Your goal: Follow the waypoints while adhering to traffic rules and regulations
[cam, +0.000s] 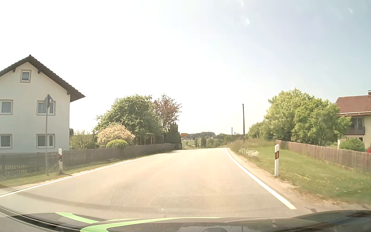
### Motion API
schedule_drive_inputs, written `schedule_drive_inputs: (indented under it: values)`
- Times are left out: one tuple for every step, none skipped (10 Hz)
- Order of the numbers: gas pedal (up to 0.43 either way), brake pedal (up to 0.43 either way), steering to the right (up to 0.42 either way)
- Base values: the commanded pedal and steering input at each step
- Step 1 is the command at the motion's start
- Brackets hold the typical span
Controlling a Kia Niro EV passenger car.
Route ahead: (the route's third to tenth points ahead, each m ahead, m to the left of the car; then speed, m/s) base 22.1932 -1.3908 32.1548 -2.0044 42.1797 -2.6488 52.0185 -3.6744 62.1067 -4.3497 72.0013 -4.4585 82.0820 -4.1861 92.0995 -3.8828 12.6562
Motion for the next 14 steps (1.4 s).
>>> schedule_drive_inputs:
  values:
    - [0.098,0.0,0.018]
    - [0.098,0.0,0.019]
    - [0.098,0.0,0.019]
    - [0.098,0.0,0.019]
    - [0.098,0.0,0.019]
    - [0.098,0.0,0.02]
    - [0.098,0.0,0.022]
    - [0.098,0.0,0.023]
    - [0.098,0.0,0.024]
    - [0.098,0.0,0.023]
    - [0.11,0.0,0.024]
    - [0.11,0.0,0.023]
    - [0.11,0.0,0.023]
    - [0.098,0.0,0.022]
